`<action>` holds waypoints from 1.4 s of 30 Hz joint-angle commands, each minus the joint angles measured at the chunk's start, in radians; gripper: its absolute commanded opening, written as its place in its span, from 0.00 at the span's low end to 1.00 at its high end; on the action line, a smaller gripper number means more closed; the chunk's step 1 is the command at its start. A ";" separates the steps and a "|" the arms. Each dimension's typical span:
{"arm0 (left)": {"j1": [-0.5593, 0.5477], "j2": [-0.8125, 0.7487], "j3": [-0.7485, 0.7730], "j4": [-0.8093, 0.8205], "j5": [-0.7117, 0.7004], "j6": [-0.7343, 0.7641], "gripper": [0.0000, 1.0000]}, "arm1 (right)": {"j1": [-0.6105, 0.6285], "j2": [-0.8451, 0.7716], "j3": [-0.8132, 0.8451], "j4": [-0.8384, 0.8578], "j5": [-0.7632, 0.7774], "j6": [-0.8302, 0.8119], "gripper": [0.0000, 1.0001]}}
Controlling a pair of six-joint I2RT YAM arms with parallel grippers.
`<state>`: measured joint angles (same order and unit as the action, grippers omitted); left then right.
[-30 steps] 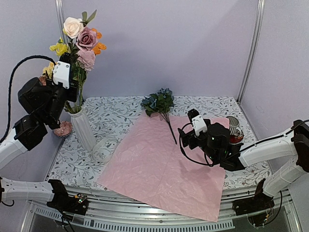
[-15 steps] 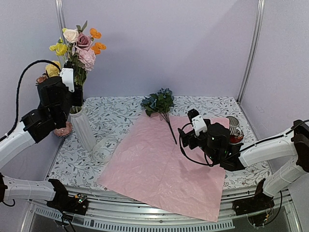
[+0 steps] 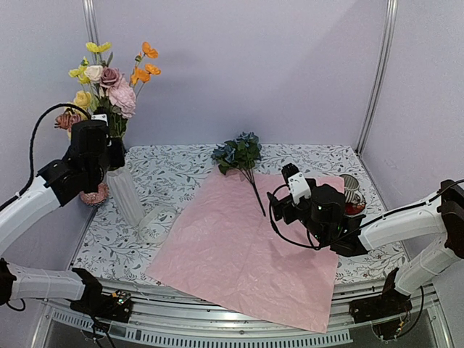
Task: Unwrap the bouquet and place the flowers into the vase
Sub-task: Place the fake flower in the vase.
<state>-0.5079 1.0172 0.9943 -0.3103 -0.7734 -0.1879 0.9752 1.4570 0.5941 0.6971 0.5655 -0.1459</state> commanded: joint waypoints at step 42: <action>0.072 -0.171 0.078 -0.447 0.492 -0.268 0.75 | 0.002 0.007 0.007 0.012 -0.002 0.011 0.91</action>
<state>-0.4438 0.9005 1.0561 -0.6796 -0.4042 -0.4316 0.9752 1.4570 0.5941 0.6971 0.5655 -0.1429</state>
